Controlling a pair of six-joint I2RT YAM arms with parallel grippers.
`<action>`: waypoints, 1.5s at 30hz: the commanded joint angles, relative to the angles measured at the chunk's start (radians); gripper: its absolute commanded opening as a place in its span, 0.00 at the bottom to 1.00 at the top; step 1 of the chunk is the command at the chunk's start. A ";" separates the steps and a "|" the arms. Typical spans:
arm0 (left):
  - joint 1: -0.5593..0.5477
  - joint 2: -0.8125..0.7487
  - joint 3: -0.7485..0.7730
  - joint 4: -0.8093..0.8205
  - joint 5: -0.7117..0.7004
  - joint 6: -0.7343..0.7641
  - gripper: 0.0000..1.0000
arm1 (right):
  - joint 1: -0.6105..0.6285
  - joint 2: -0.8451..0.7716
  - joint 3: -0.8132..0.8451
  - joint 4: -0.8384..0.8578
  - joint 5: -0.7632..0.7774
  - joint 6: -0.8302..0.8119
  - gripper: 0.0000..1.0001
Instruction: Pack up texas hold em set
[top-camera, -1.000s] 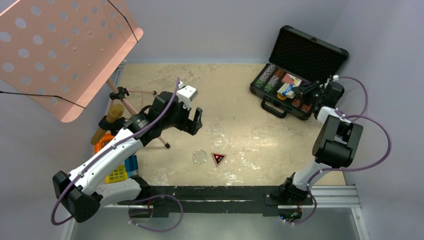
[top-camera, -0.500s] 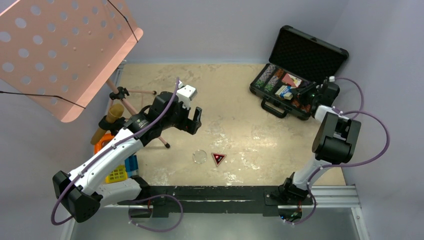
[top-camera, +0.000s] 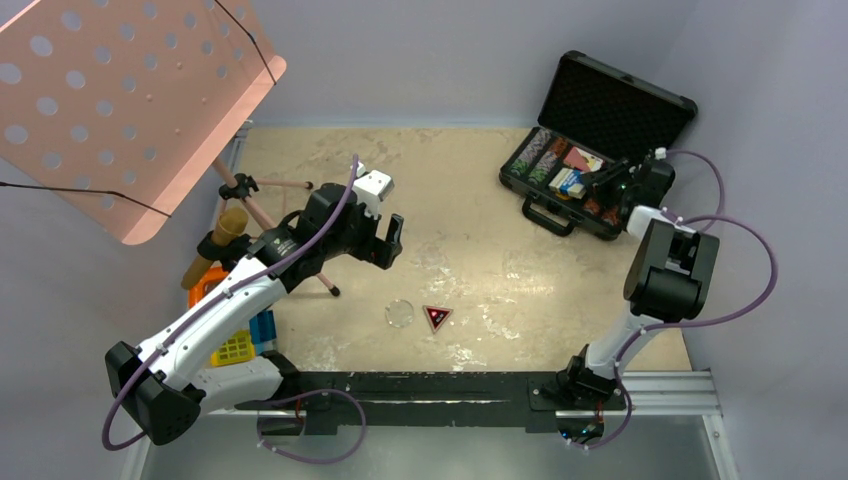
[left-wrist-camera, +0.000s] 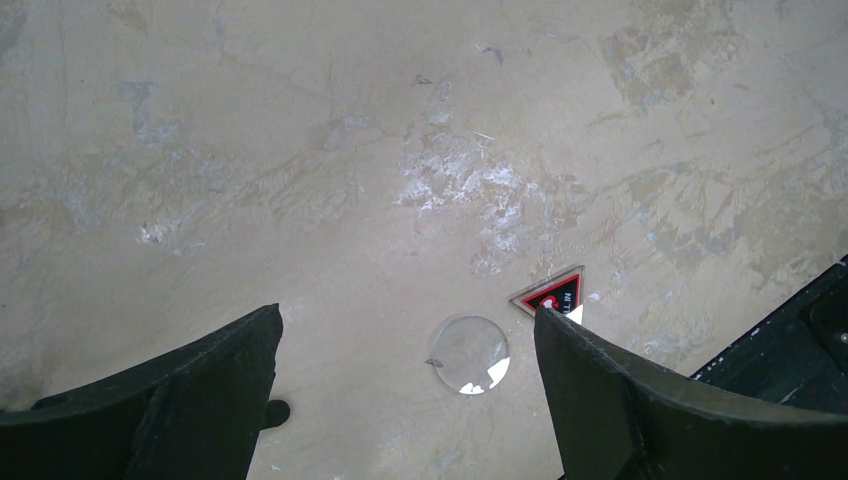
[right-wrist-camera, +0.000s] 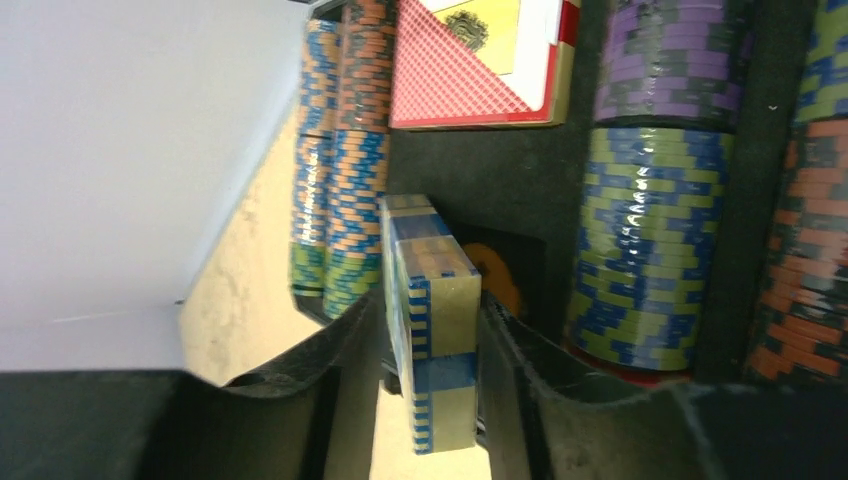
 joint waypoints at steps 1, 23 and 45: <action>-0.001 -0.008 0.035 0.006 -0.009 -0.007 0.99 | 0.015 -0.047 0.026 -0.064 0.123 -0.090 0.49; -0.001 -0.016 0.034 0.006 -0.003 -0.008 0.99 | 0.096 -0.081 0.223 -0.460 0.382 -0.417 0.49; -0.001 -0.023 0.033 0.007 -0.005 -0.007 0.99 | 0.113 0.089 0.331 -0.468 0.313 -0.422 0.38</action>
